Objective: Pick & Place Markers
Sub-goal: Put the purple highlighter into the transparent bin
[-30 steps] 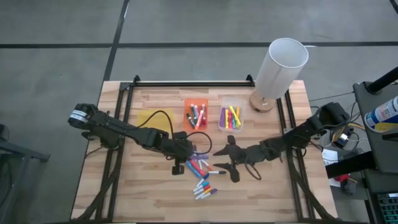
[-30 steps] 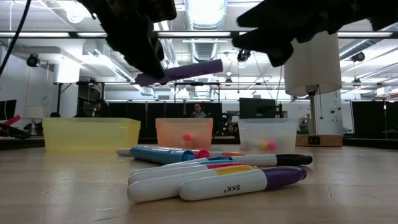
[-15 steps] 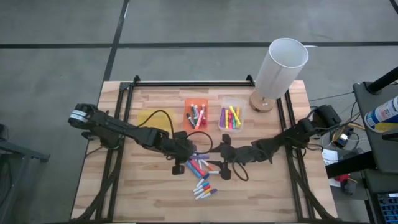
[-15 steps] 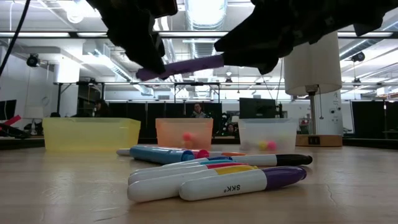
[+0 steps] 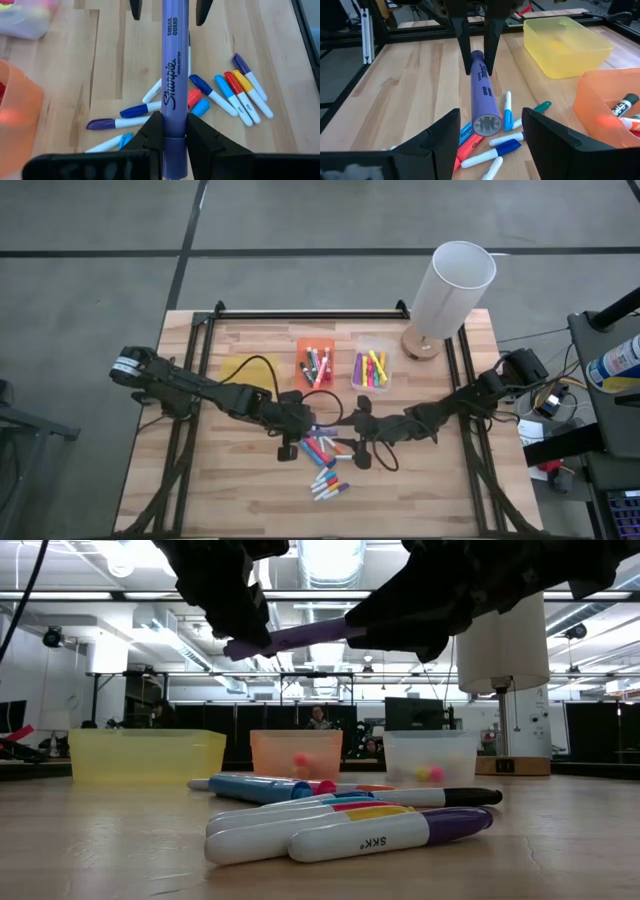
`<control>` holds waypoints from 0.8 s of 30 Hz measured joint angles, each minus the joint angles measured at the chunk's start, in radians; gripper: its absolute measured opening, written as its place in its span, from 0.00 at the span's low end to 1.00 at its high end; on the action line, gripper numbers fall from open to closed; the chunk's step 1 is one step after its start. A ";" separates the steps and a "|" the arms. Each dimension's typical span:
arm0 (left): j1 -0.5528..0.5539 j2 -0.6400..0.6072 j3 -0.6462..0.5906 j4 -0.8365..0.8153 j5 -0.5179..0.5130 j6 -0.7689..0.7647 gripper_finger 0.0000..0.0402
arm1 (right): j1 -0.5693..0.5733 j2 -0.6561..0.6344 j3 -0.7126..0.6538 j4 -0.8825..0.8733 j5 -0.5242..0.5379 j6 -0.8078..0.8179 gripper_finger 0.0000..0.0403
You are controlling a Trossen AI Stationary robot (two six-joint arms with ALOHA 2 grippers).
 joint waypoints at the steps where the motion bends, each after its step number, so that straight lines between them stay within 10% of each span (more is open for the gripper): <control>1: 0.000 0.000 0.000 -0.001 0.000 0.000 0.13 | 0.000 0.000 0.000 0.000 0.000 0.003 0.50; 13: 0.000 0.000 0.003 0.009 0.005 0.002 0.13 | -0.016 0.003 0.024 -0.005 -0.086 -0.009 0.18; 24: 0.002 0.001 0.014 0.013 -0.048 -0.043 0.20 | -0.021 -0.010 0.027 -0.093 -0.099 0.023 0.17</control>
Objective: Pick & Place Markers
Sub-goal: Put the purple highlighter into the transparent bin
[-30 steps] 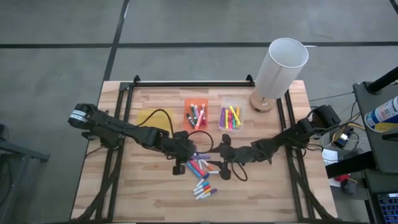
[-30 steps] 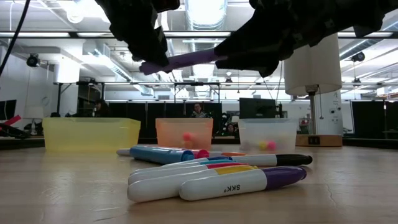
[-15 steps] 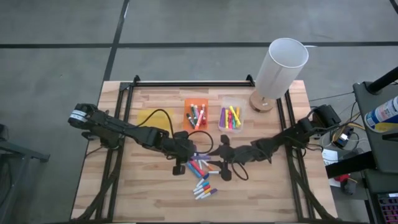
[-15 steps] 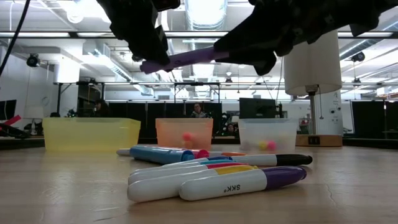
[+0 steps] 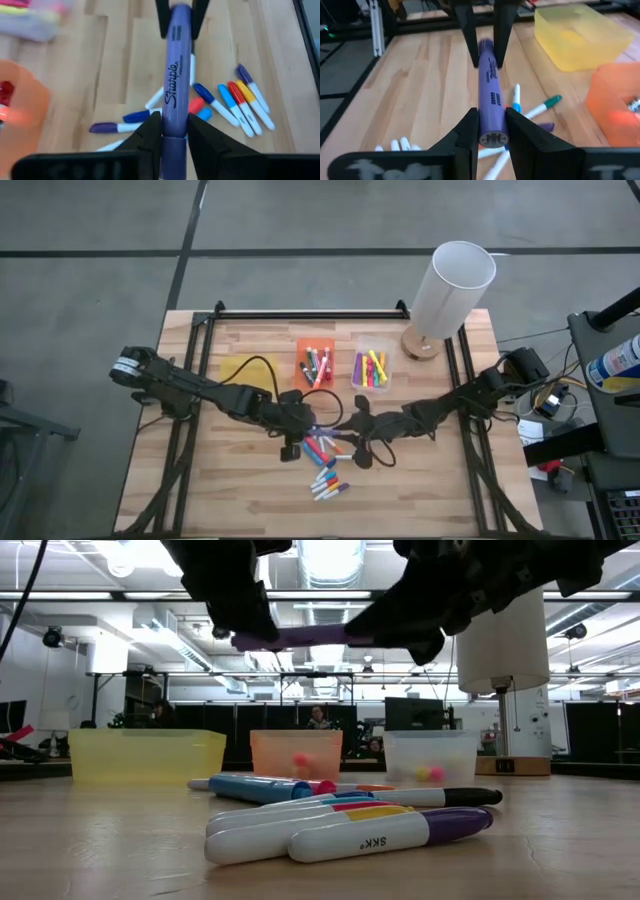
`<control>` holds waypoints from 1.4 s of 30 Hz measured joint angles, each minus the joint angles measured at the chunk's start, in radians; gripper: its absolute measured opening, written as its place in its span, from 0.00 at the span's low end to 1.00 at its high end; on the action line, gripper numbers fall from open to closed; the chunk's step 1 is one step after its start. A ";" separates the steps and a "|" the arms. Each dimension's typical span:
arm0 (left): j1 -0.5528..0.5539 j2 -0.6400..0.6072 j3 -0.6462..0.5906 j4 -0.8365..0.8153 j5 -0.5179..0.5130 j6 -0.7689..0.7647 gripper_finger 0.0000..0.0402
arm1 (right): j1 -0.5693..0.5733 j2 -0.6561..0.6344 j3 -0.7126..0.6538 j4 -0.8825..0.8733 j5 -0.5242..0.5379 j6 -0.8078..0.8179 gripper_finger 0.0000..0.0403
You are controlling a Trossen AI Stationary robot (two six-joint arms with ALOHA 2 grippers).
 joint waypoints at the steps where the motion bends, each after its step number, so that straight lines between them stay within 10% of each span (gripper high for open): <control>1: 0.002 0.000 0.001 0.005 -0.010 0.001 0.23 | -0.002 -0.005 0.000 -0.020 0.002 0.006 0.17; 9: 0.002 -0.004 0.006 -0.024 -0.165 0.022 0.45 | -0.008 -0.043 -0.002 -0.102 0.043 0.038 0.17; 24: 0.003 -0.027 0.003 -0.066 -0.211 0.018 0.46 | -0.053 -0.329 0.005 -0.722 0.658 0.480 0.17; 42: 0.003 -0.027 0.001 -0.083 -0.207 -0.007 0.46 | -0.264 -0.121 -0.019 -0.802 0.571 0.638 0.17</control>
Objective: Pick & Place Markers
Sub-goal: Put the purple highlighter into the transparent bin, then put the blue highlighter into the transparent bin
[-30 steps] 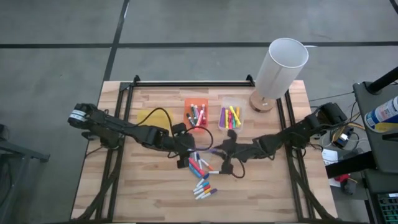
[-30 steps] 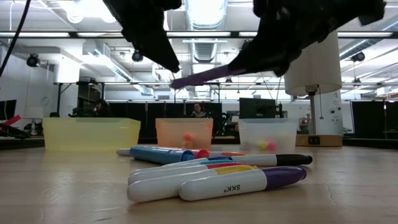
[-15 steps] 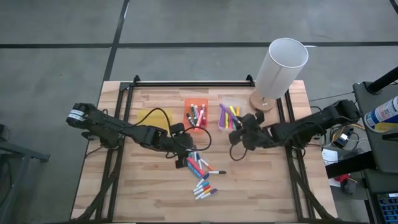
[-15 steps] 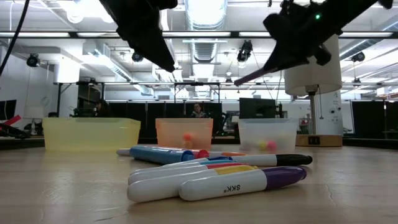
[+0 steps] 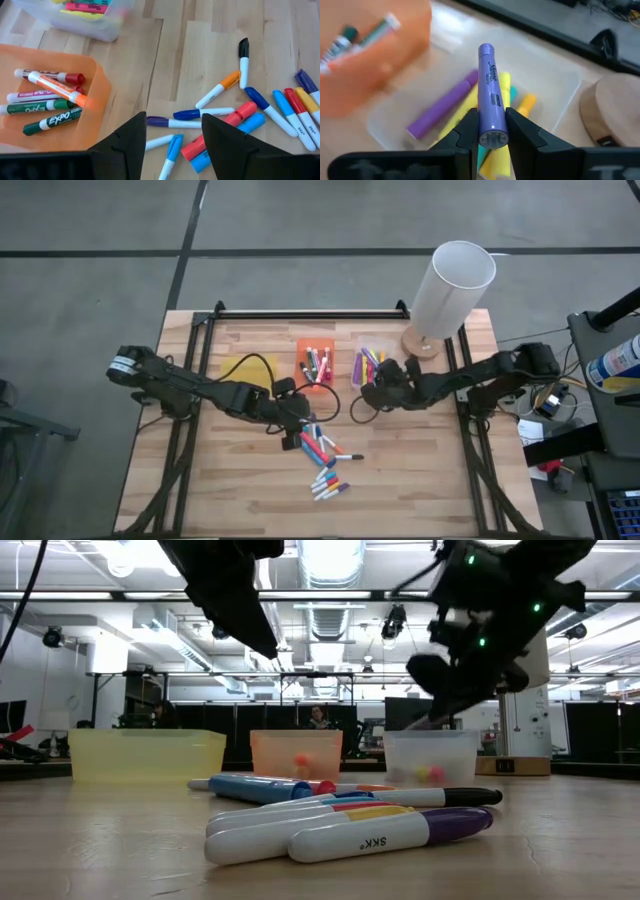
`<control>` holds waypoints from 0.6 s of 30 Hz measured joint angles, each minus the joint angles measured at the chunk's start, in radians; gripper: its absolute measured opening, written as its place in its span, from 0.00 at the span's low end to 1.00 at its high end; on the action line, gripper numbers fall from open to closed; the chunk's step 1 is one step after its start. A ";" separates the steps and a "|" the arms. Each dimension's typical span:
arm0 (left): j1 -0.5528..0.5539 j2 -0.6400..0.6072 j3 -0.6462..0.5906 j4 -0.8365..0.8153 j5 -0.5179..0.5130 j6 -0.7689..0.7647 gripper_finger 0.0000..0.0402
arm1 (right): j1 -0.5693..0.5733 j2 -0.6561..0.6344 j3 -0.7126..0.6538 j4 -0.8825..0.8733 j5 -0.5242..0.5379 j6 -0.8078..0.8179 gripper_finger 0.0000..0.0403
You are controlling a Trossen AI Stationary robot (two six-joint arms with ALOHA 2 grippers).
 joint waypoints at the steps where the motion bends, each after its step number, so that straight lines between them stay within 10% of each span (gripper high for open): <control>1: 0.000 0.000 0.000 0.000 0.000 -0.001 0.46 | -0.004 0.014 0.000 -0.001 -0.008 0.001 0.17; 18: 0.000 0.000 -0.001 -0.004 0.003 0.066 0.46 | 0.015 -0.012 0.024 0.002 -0.034 -0.101 0.58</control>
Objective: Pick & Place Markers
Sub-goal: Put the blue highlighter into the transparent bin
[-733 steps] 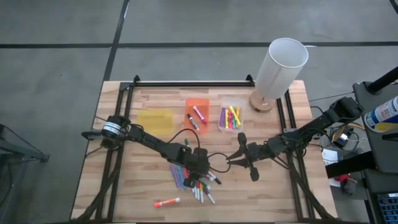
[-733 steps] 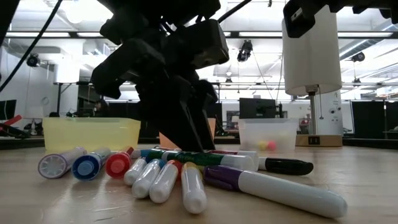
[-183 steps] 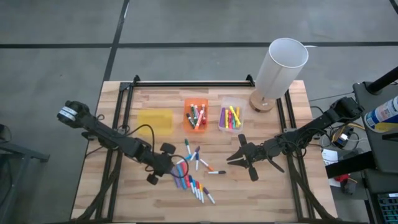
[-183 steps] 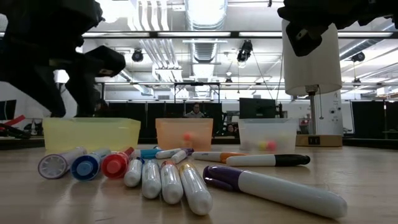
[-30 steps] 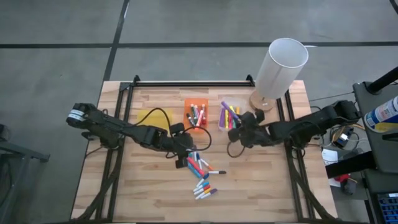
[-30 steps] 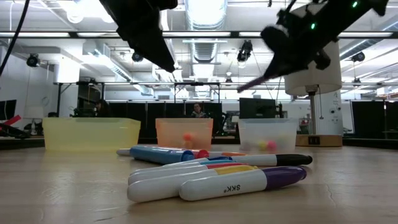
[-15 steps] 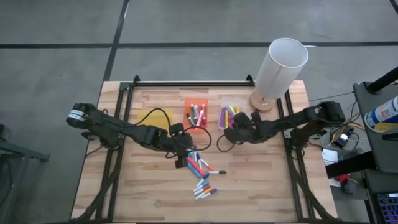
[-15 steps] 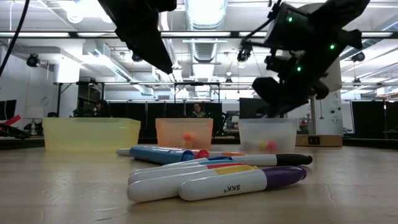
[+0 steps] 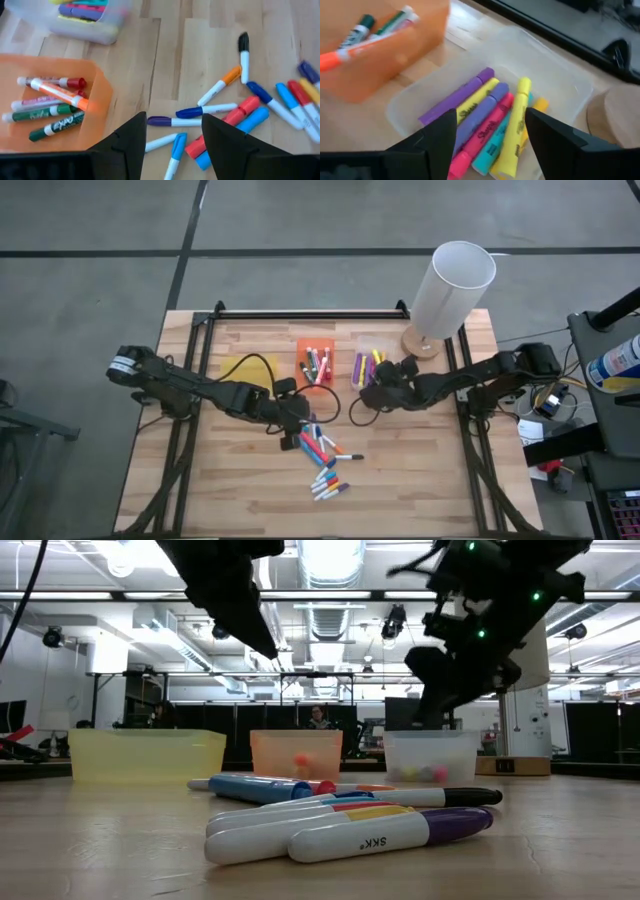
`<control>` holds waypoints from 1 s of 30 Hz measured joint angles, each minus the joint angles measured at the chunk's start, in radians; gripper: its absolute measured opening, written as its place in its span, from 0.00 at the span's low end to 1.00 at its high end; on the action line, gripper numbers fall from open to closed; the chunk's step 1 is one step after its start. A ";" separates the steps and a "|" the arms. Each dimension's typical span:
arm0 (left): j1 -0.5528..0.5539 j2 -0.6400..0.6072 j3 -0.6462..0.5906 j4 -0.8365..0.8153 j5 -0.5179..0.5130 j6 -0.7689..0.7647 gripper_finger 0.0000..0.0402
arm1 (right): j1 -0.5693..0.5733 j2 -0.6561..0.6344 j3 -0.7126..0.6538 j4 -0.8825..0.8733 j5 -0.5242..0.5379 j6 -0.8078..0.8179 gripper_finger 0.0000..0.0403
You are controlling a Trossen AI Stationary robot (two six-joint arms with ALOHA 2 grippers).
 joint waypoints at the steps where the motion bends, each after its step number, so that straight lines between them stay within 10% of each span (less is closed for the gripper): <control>1: 0.000 0.000 -0.001 -0.001 0.006 0.029 0.46 | 0.008 -0.009 0.002 0.001 0.000 -0.016 0.59; 14: 0.000 0.003 -0.194 0.154 0.159 0.327 0.46 | 0.172 -0.035 0.008 0.022 0.001 -0.067 0.61; 30: -0.004 0.154 -0.268 0.387 0.379 0.318 0.46 | 0.239 -0.035 0.069 0.036 0.006 -0.094 0.61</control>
